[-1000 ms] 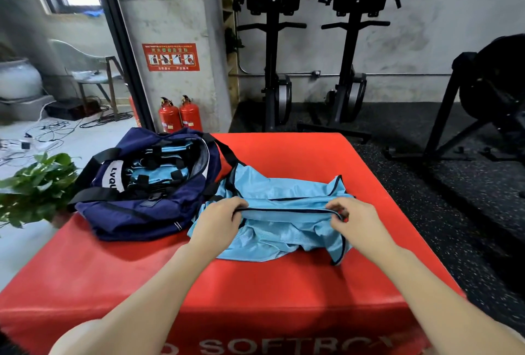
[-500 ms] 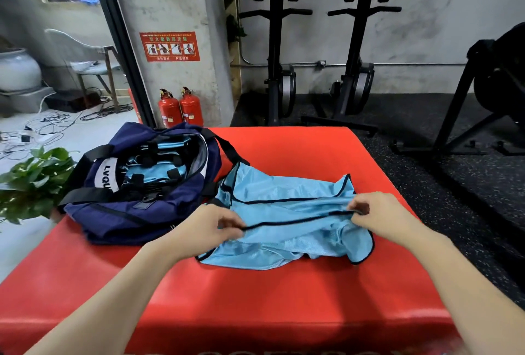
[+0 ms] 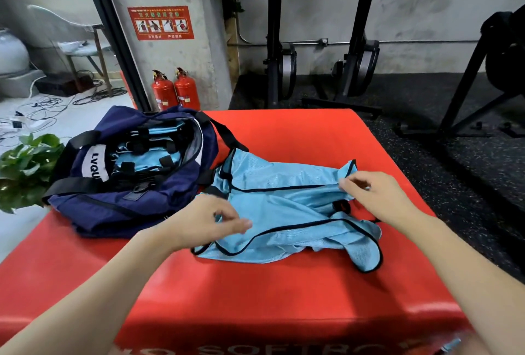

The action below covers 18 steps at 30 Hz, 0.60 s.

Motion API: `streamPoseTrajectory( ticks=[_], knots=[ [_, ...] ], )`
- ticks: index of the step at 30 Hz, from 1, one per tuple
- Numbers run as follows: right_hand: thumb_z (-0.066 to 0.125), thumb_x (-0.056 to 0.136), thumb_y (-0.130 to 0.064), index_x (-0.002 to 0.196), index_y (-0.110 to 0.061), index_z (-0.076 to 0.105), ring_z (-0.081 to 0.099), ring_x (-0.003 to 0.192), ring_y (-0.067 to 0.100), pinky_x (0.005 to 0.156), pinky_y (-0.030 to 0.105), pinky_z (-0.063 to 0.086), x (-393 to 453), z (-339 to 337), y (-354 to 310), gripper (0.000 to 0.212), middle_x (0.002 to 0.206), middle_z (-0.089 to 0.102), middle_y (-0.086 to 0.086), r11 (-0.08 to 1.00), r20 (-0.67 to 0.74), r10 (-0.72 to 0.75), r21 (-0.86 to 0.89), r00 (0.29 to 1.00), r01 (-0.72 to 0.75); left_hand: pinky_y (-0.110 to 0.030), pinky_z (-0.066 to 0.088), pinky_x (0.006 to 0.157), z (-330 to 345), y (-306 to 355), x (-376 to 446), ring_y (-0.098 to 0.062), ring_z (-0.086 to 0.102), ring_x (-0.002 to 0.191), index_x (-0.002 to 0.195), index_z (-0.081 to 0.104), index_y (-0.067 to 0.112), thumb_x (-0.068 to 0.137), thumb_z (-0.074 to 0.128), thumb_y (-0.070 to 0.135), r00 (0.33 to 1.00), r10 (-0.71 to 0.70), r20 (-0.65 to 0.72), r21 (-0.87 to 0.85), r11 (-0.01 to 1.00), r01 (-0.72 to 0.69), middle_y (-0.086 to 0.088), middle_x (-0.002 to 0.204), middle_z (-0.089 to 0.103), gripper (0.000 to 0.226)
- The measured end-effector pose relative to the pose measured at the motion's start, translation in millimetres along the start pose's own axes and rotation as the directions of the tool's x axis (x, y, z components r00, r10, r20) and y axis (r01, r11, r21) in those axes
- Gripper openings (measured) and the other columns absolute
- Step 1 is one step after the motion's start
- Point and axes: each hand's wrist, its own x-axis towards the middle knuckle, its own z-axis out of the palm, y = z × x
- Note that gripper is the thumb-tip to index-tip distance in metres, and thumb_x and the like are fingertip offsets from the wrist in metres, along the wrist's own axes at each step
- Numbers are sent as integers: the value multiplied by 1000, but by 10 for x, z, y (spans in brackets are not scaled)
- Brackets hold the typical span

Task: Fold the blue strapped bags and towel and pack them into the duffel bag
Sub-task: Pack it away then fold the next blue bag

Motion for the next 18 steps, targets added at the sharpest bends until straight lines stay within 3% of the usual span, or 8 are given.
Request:
streamPoseTrajectory(
  ticks=[3,6,8,11,15,18],
  knots=[
    [67,94,-23,83,-21,73,62,73,9,74,23,46,245,274,-92,12,81,72,-5,994,-49,-73,-85,996,69,-13,42,68,100,139,317,-5,62,77,83,77,25,90,72,37,969,31,-245,47,999,-20,14,77,70,15],
    [69,91,-20,93,-18,76,65,87,15,87,35,51,527,577,-119,8,93,73,-2,978,51,-115,-167,992,122,-4,38,72,231,206,605,4,60,81,92,77,22,92,68,21,942,39,-335,14,999,-37,20,82,67,10],
    [69,91,-28,100,-24,74,64,96,19,88,42,52,662,740,-135,12,101,70,-3,965,127,-89,-234,988,117,-3,37,75,312,181,762,4,60,82,99,76,22,93,66,17,928,29,-370,5,1000,-30,18,92,68,13],
    [71,89,-38,114,-24,70,60,111,24,93,42,50,718,856,-81,28,115,66,0,927,239,-28,-356,971,114,1,35,80,425,139,926,0,60,94,107,75,23,95,63,16,927,13,-376,0,1000,-14,13,103,70,17],
    [67,92,-39,118,-27,72,58,116,23,93,39,50,680,835,48,29,121,65,0,928,227,-21,-358,974,103,-5,36,90,531,74,992,-2,60,108,111,73,25,96,62,18,937,-3,-350,12,1000,8,11,113,70,19],
    [61,96,-29,117,-23,72,58,115,24,92,38,48,690,856,54,25,119,64,2,920,214,-32,-374,976,112,3,32,86,556,36,990,-1,59,110,114,72,25,97,62,19,940,-28,-339,-2,1000,29,11,115,69,21]
  ],
)
